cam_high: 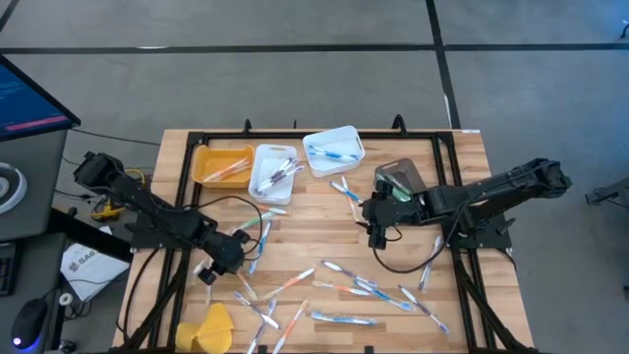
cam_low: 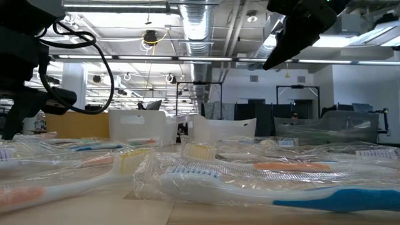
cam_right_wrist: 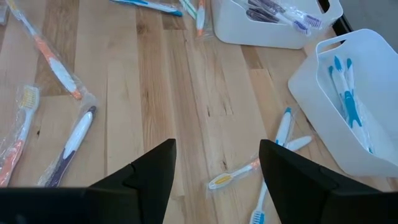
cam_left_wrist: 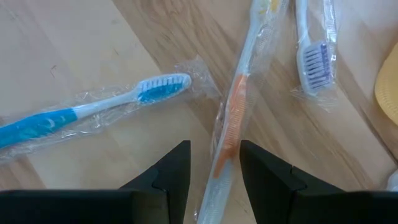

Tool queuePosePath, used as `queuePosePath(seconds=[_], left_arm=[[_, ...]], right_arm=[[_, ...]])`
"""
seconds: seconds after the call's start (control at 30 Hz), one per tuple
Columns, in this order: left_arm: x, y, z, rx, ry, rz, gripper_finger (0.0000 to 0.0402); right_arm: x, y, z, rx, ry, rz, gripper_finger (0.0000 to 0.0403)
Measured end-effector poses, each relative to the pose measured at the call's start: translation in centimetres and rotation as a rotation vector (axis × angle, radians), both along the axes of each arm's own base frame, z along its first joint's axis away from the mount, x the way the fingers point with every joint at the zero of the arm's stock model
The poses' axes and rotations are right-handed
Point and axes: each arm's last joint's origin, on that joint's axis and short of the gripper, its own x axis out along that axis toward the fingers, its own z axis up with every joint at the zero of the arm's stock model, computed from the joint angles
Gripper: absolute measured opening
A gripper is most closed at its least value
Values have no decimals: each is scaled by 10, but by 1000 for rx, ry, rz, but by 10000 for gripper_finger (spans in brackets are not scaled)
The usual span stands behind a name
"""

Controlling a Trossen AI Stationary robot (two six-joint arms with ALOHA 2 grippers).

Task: Pick & Place Toothbrushes
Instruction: Put the orange toothbrush into the yellow bin

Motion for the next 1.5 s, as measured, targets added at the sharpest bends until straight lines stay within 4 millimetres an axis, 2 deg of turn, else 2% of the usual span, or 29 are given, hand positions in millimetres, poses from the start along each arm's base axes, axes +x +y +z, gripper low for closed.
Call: queuePosePath(seconds=[0.53,0.63,0.83,0.9,1.3,1.5], left_arm=[[0,0,0,-7,2,5,126],[0,0,0,-5,1,4,103],[1,0,0,-5,-6,3,23],[1,0,1,-7,-11,3,8],[3,0,5,43,-13,21,1],[7,-1,20,100,29,32,1]], right_arm=[[0,0,0,0,0,0,226],[0,0,0,0,0,0,226],[0,0,0,0,0,0,226],[0,0,0,0,0,0,226],[1,0,1,1,-14,-3,226],[0,0,-11,-14,-21,15,226]])
